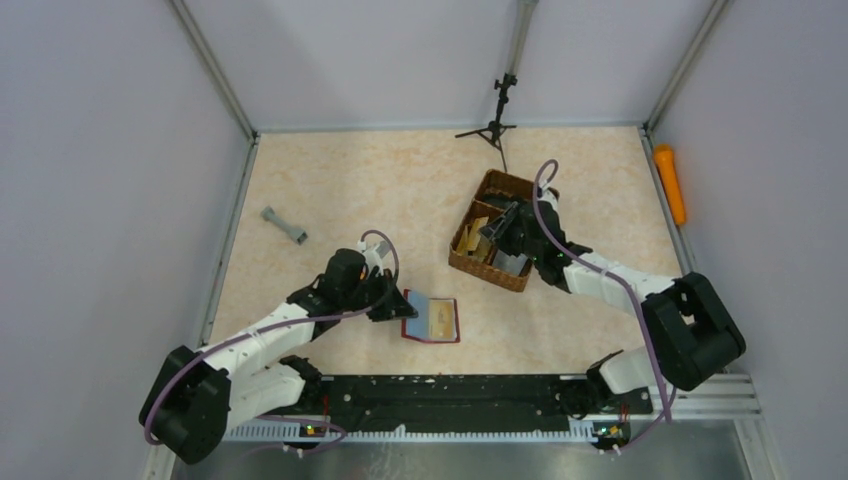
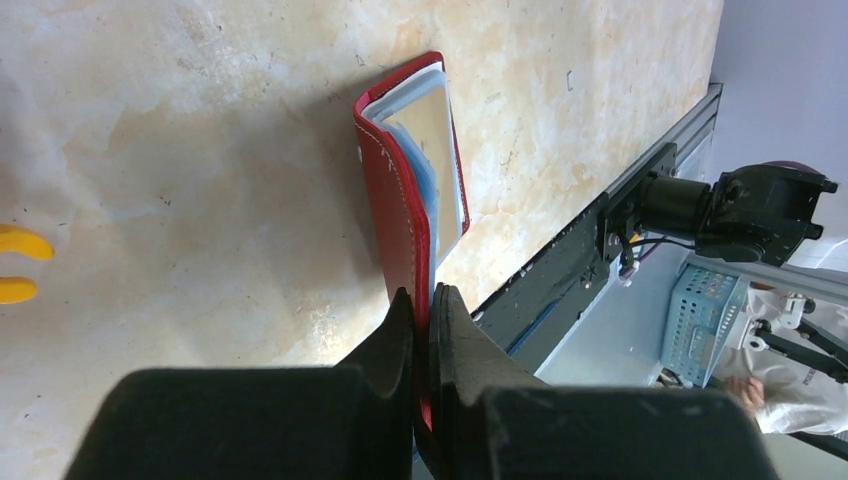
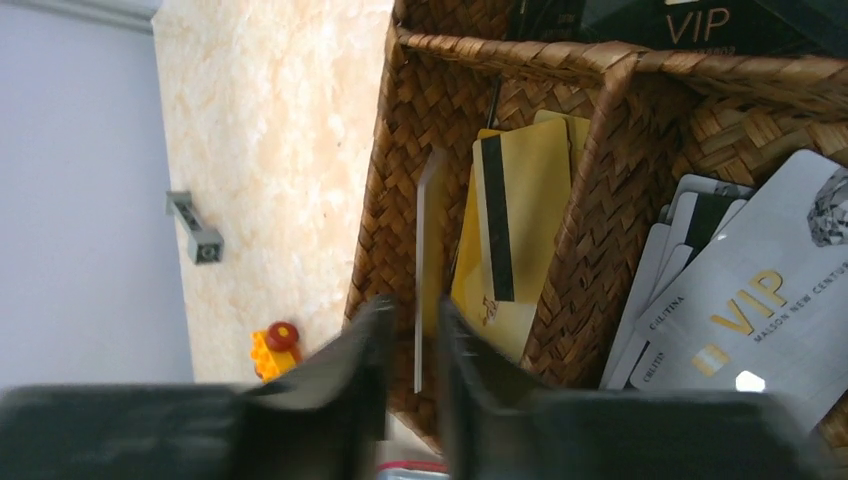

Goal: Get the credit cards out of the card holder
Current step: Place the credit card in the storage box, then remove the credit card from the card holder.

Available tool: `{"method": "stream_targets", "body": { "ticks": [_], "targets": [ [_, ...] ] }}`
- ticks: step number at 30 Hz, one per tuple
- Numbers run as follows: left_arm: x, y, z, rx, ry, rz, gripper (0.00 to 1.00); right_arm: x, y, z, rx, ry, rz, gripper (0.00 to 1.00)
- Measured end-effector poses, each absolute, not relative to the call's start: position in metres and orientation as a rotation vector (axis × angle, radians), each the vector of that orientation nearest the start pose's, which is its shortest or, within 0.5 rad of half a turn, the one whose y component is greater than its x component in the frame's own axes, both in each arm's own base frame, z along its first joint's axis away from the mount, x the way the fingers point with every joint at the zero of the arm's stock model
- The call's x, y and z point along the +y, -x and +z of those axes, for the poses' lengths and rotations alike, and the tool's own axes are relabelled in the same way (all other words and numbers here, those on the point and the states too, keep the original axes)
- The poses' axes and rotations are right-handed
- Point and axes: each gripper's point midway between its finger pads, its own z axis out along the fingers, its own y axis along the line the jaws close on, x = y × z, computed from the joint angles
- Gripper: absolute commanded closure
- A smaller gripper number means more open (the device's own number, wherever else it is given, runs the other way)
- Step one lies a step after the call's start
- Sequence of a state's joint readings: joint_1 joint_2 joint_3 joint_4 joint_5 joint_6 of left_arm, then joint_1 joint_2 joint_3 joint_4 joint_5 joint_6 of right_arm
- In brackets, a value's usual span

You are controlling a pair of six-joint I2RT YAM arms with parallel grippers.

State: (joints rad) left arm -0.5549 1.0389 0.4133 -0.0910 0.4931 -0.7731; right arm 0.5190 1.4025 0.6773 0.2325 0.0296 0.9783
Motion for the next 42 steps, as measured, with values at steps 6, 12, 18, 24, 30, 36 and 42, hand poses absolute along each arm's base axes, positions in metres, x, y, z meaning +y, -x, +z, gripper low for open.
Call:
{"method": "stream_targets", "body": {
  "ticks": [6, 12, 18, 24, 30, 36, 42],
  "targets": [
    [-0.23, -0.165, 0.083, 2.521, -0.022, -1.183, 1.0, 0.224, -0.35, 0.125, 2.126, -0.533, 0.821, 0.49],
    [-0.227, -0.167, 0.085, 2.534, -0.026, -1.15, 1.0, 0.224, -0.338, 0.148, 2.112, -0.419, 0.843, 0.42],
    [-0.221, -0.173, 0.081, 2.601, -0.025, -1.038, 1.0, 0.238, -0.295, 0.174, 2.086, -0.201, 0.993, 0.44],
    [-0.214, -0.18, 0.073, 2.693, -0.048, -0.836, 1.0, 0.28, -0.216, 0.16, 2.167, 0.065, 1.08, 0.58],
    [-0.218, -0.181, 0.074, 2.736, -0.115, -0.646, 1.0, 0.291, -0.162, 0.105, 2.314, 0.185, 1.046, 0.61],
    [-0.229, -0.178, 0.067, 2.768, -0.17, -0.559, 1.0, 0.288, -0.157, 0.058, 2.429, 0.173, 0.929, 0.58],
    [-0.232, -0.175, 0.063, 2.788, -0.157, -0.564, 1.0, 0.289, -0.149, 0.026, 2.507, 0.181, 0.874, 0.68]
  ]
}}
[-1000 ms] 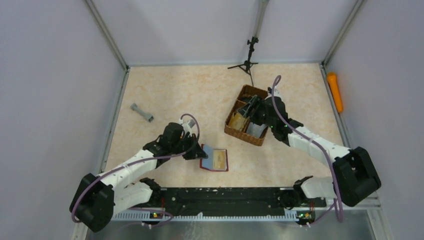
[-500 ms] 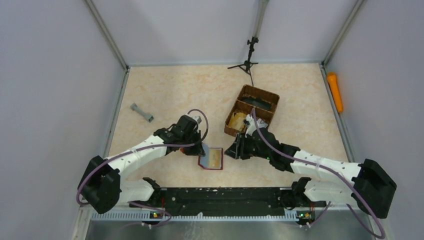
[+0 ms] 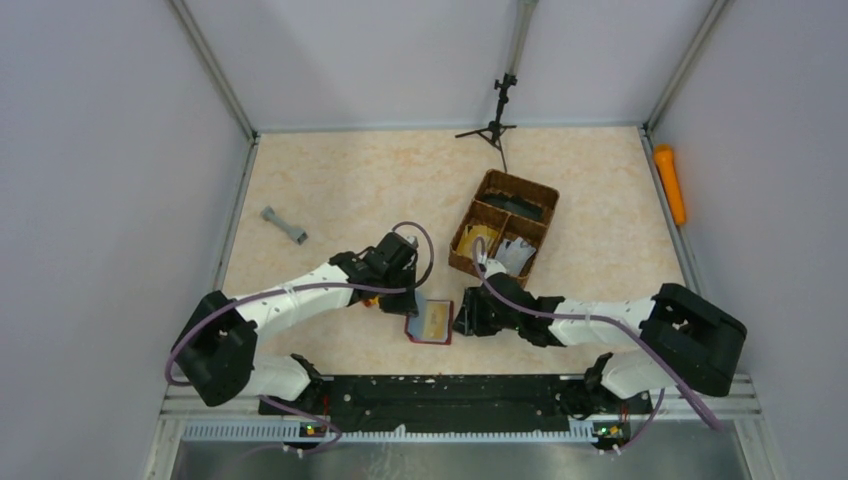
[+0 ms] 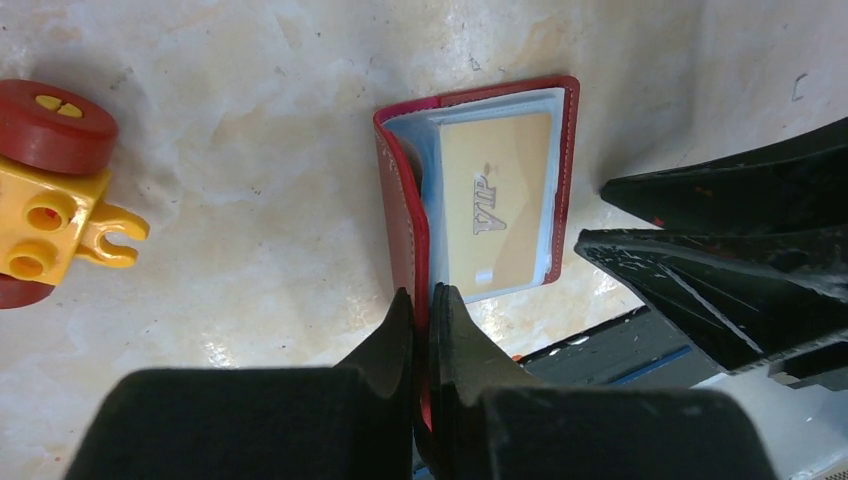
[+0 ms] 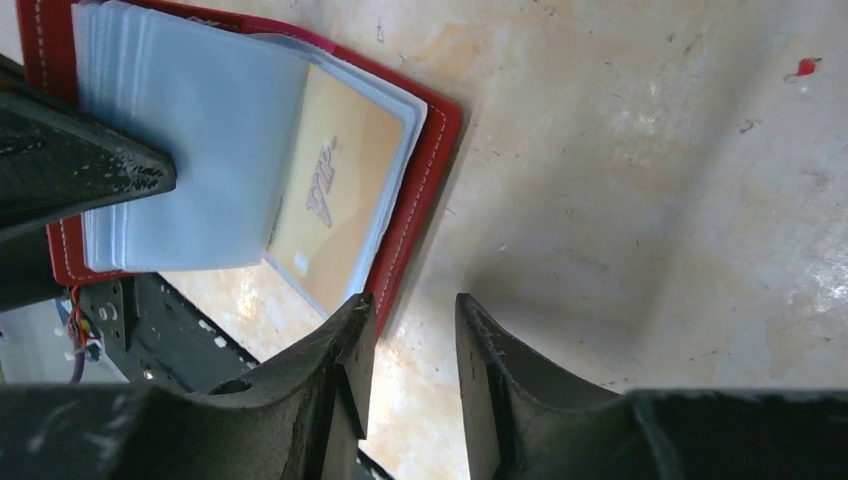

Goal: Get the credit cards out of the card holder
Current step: Remove the credit card from the card holder.

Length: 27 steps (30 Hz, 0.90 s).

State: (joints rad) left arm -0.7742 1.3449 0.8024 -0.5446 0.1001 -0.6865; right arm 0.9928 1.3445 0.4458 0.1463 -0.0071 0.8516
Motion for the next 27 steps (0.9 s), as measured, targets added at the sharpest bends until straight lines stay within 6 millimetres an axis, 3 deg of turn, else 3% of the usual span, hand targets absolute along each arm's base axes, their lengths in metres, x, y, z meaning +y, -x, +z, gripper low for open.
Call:
{"method": "stream_targets", "body": {
  "ticks": [7, 14, 20, 27],
  "targets": [
    [-0.253, -0.174, 0.066, 2.762, -0.164, -0.729, 1.0, 0.301, -0.152, 0.023, 2.484, 0.161, 0.942, 0.78],
    [-0.277, -0.167, 0.056, 2.747, -0.17, -0.937, 1.0, 0.307, -0.151, 0.022, 2.48, 0.156, 0.989, 0.81],
    [-0.283, -0.167, 0.046, 2.755, -0.149, -0.985, 1.0, 0.307, -0.15, 0.022, 2.477, 0.153, 0.993, 0.8],
    [-0.276, -0.171, 0.064, 2.697, -0.112, -1.034, 1.0, 0.297, -0.147, 0.028, 2.461, 0.142, 0.984, 0.63]
  ]
}}
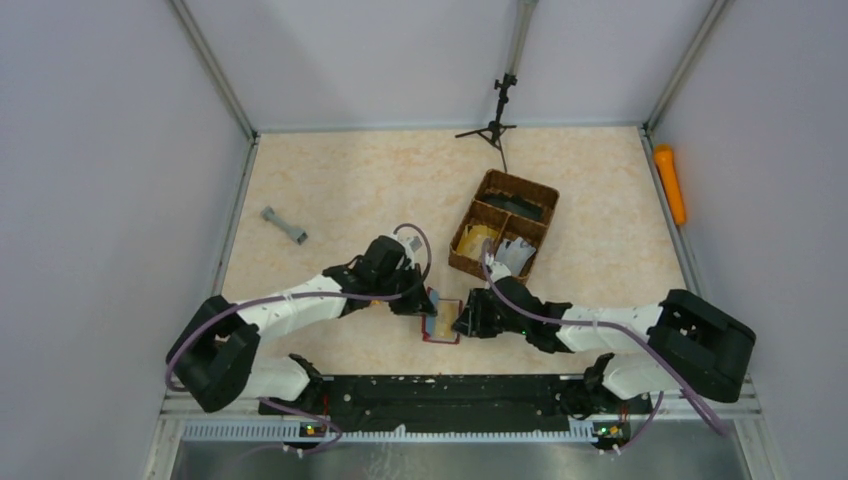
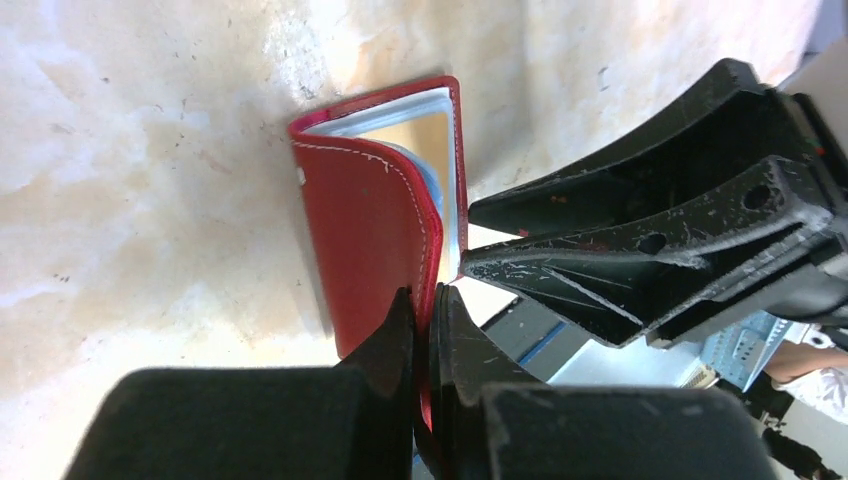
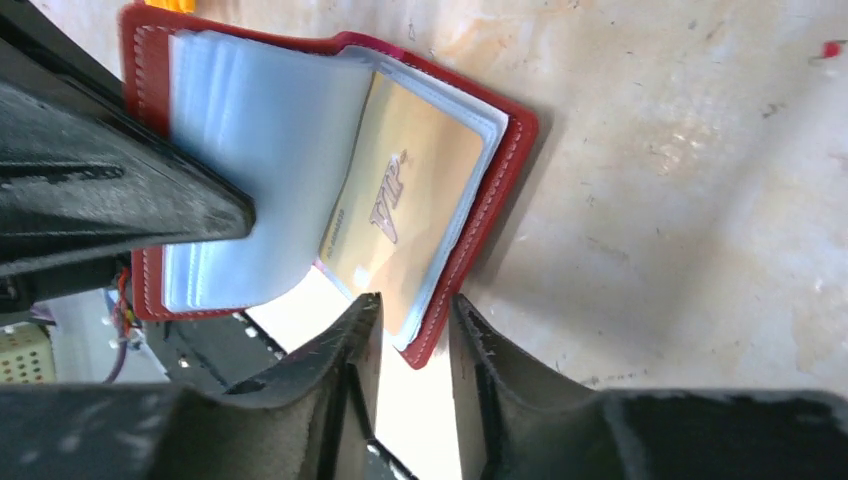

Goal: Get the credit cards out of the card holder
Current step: Remove the credit card from the card holder.

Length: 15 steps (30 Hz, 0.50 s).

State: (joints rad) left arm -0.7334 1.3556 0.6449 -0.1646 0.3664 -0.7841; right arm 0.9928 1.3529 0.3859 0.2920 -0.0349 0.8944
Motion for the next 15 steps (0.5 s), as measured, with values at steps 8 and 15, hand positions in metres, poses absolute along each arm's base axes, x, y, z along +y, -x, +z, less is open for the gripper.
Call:
{"method": "stream_targets", "body": {
  "ticks": [8, 15],
  "targets": [
    [-0.263, -0.178, 0.123, 2.495, -0.06, -1.196, 1.0, 0.28, -0.151, 0.067, 2.33, 0.076, 1.025, 0.07],
    [-0.261, -0.172, 0.167, 2.306, -0.036, -1.423, 1.0, 0.258, -0.151, 0.113, 2.16, -0.042, 1.136, 0.06]
  ]
}}
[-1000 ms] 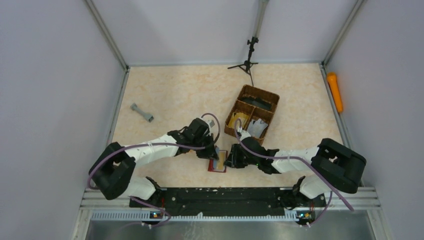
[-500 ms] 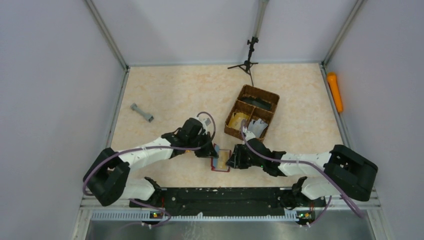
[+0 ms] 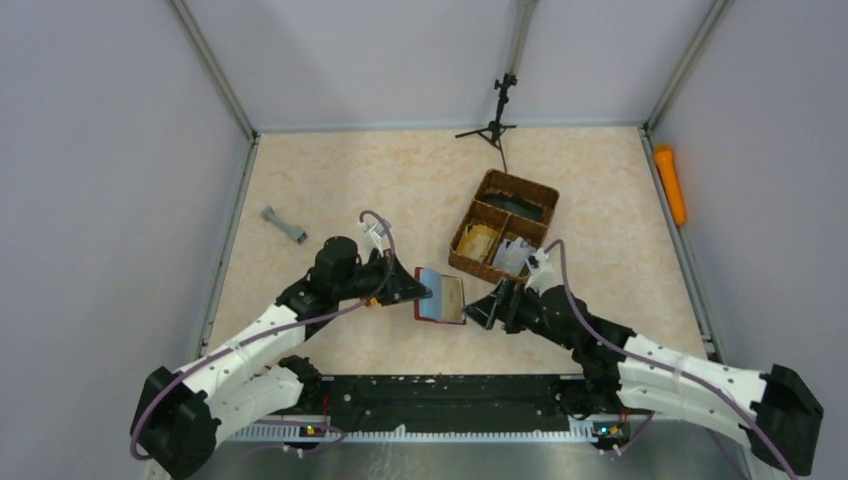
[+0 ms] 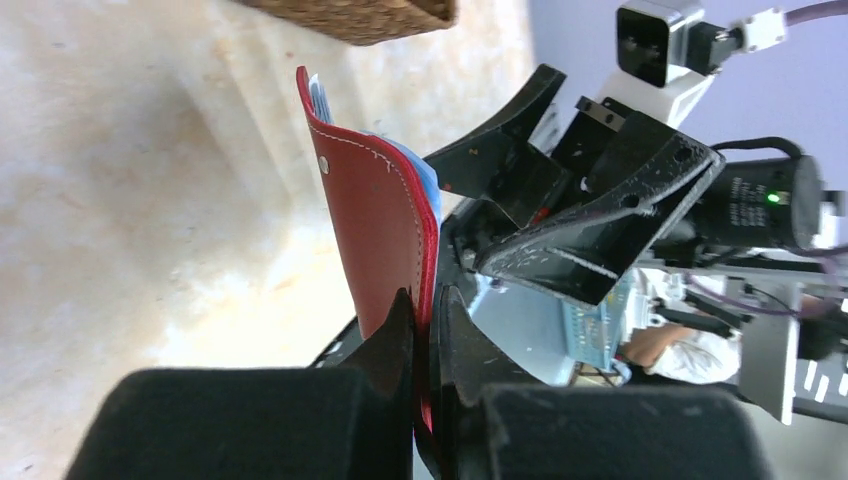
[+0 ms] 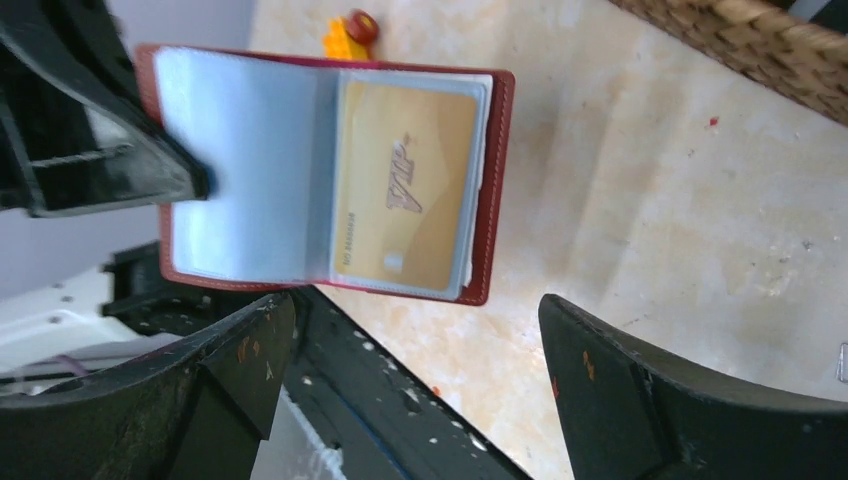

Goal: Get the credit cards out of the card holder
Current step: Remove the credit card from the card holder.

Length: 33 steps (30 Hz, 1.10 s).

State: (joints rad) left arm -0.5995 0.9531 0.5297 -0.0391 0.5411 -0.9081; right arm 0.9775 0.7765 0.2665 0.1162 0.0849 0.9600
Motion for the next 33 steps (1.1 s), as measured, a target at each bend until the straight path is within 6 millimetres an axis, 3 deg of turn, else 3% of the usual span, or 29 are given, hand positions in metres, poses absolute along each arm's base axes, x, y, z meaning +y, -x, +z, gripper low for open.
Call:
{"method": "stream_targets", "body": {
  "ticks": [5, 10, 14, 19, 25, 29, 32, 33],
  "targets": [
    [-0.266, -0.166, 0.197, 2.189, -0.035, -1.576, 1.0, 0.241, -0.152, 0.15, 2.021, -0.122, 1.21, 0.05],
    [-0.272, -0.161, 0.233, 2.05, -0.062, -1.727, 1.0, 0.23, -0.151, 0.168, 1.959, -0.179, 1.243, 0.04],
    [-0.274, -0.155, 0.261, 1.943, -0.106, -1.832, 1.0, 0.228, -0.151, 0.176, 1.944, -0.205, 1.261, 0.04],
    [-0.275, -0.147, 0.281, 1.877, -0.144, -1.913, 1.0, 0.229, -0.151, 0.19, 1.898, -0.214, 1.306, 0.04],
    [-0.273, -0.137, 0.302, 1.8, -0.182, -1.982, 1.0, 0.234, -0.147, 0.233, 1.745, -0.207, 1.465, 0.06],
    [-0.271, -0.132, 0.315, 1.742, -0.21, -2.021, 1.0, 0.241, -0.142, 0.249, 1.695, -0.192, 1.553, 0.18],
    [-0.27, -0.128, 0.321, 1.71, -0.229, -2.049, 1.0, 0.247, -0.138, 0.255, 1.68, -0.174, 1.606, 0.37],
    [-0.27, -0.127, 0.322, 1.703, -0.233, -2.055, 1.0, 0.248, -0.137, 0.256, 1.674, -0.168, 1.618, 0.47]
  ]
}}
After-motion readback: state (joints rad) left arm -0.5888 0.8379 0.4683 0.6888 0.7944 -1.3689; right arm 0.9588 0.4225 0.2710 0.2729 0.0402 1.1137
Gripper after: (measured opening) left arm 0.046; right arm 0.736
